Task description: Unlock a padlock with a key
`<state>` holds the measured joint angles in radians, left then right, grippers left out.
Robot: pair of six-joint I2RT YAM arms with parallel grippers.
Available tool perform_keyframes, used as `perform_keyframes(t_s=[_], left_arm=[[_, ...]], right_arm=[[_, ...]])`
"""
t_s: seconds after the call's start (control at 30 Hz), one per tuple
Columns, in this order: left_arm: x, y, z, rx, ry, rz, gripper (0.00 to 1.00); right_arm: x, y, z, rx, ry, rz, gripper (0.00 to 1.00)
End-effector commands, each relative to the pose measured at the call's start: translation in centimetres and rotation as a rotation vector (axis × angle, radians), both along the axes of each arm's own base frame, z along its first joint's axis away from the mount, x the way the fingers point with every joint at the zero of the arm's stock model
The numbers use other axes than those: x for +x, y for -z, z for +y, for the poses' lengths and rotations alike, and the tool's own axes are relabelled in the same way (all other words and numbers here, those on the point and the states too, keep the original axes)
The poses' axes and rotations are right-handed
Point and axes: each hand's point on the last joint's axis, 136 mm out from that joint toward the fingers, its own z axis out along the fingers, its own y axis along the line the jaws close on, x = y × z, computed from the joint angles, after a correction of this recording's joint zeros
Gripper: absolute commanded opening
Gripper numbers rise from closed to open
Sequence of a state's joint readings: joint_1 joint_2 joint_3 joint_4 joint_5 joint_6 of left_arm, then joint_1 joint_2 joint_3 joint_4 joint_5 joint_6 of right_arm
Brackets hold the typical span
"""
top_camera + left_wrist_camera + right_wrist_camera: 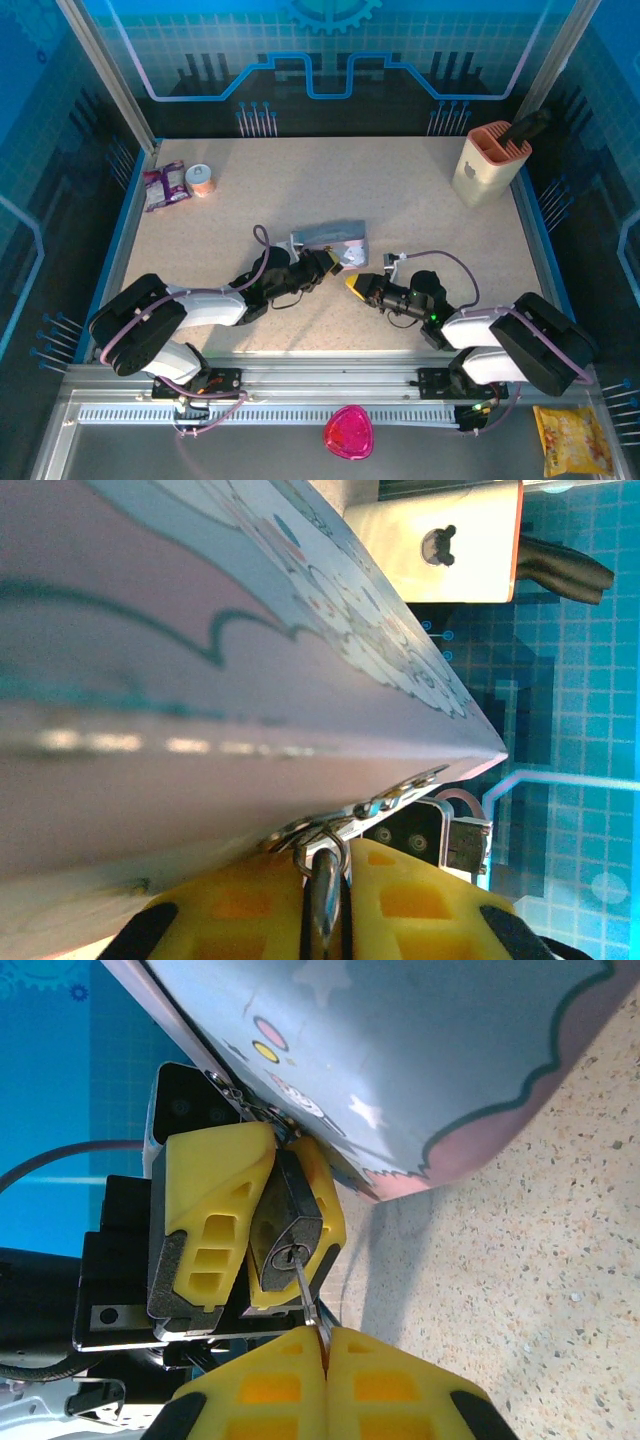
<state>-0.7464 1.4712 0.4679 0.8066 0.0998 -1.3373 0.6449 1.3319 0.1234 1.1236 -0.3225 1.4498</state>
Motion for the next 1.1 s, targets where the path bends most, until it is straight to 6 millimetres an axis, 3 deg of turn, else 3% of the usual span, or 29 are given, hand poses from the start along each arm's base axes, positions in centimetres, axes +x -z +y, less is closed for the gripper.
perform_keyframes(t_s=[0.0, 1.07], left_arm=[[-1.1, -3.9, -1.8, -0.118, 0.077, -0.098, 0.00], [-1.9, -2.8, -2.4, -0.078, 0.109, -0.088, 0.00]], right_arm=[[0.8, -1.5, -0.1, 0.064, 0.020, -0.042, 0.00], [2.4, -3.0, 0.2, 0.128, 0.009, -0.042, 0.00]])
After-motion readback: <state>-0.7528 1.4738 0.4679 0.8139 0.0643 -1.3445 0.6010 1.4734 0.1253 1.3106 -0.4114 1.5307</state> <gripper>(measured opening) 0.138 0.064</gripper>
